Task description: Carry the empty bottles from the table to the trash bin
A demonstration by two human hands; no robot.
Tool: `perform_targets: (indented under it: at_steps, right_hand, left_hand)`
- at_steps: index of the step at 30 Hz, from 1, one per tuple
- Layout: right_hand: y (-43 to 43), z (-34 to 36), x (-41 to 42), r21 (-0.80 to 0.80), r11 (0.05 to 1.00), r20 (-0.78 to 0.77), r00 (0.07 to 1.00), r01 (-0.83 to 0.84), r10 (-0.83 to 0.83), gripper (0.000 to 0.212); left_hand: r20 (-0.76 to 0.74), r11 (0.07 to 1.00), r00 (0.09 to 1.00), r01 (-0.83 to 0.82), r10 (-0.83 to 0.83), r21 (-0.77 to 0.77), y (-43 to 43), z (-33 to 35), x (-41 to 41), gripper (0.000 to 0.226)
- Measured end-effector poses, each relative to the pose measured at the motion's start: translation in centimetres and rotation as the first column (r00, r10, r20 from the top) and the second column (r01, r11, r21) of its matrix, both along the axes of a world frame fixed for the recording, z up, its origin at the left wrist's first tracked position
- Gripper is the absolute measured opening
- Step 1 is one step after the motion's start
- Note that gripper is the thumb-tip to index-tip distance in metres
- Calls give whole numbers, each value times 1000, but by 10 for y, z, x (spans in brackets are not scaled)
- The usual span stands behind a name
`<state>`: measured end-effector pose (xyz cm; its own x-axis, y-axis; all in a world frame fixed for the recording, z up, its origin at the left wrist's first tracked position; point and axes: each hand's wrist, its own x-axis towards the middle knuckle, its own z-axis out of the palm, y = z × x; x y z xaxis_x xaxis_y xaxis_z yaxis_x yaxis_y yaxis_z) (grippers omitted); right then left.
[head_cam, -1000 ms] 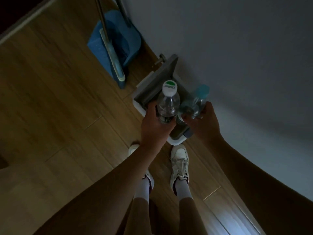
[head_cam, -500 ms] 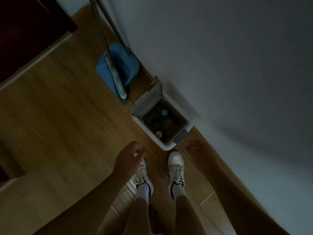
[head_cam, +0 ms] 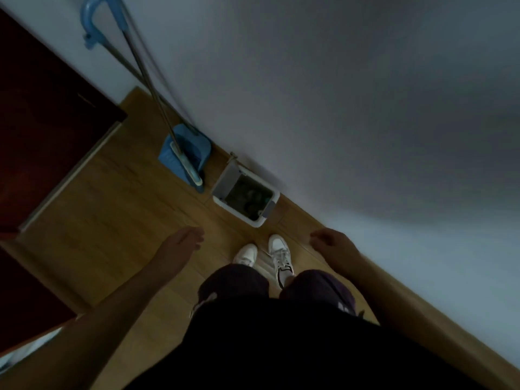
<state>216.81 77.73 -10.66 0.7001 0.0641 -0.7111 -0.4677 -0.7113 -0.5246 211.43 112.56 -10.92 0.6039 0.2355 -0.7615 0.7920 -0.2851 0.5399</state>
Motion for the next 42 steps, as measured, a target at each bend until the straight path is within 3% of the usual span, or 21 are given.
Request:
perform_targets:
  at_steps: [4, 7, 9, 11, 14, 17, 19, 27, 34, 42]
  right_hand:
    - [-6, 32, -38, -12, 984, 61, 982, 179, -178, 27]
    - [-8, 42, -73, -3, 945, 87, 941, 328, -327, 17]
    - [-12, 47, -104, 26, 889, 90, 884, 458, -458, 8]
    - [-17, 49, -136, 28, 824, 90, 819, 566, -566, 17]
    - [-32, 51, -190, 45, 677, 48, 675, 735, -736, 12]
    - [-48, 47, -247, 43, 472, 13, 472, 880, -881, 8]
    - [-56, 43, -286, 42, 330, -6, 330, 943, -944, 9]
    - [-83, 19, -395, 37, -83, -89, -79, 996, -993, 25]
    - [-142, 27, -429, 65, -220, -75, -215, 973, -974, 20]
    - [-235, 34, -457, 87, -382, -37, -380, 920, -924, 21]
  left_hand:
    - [37, 997, 996, 80, -80, 11, 10, 22, 8, 30]
    - [-6, 968, 970, 242, -243, 69, 10, 30, 15, 38]
    - [-13, 935, 939, 343, -344, 90, 1, 35, 25, 37]
    - [-23, 896, 898, 439, -439, 63, -9, 36, 34, 38]
    - [-39, 822, 822, 569, -568, 33, -33, 23, 51, 63]
    - [-44, 667, 671, 741, -741, 75, -93, 40, 62, 32]
    - [-23, 588, 592, 804, -806, 84, -135, 42, 65, 27]
    - [53, 275, 270, 940, -961, 202, -286, 36, 75, 23]
    - [29, 81, 77, 969, -997, 233, -396, 28, 66, 23]
    - [-72, -115, -105, 982, -992, 149, -577, -12, 36, 28]
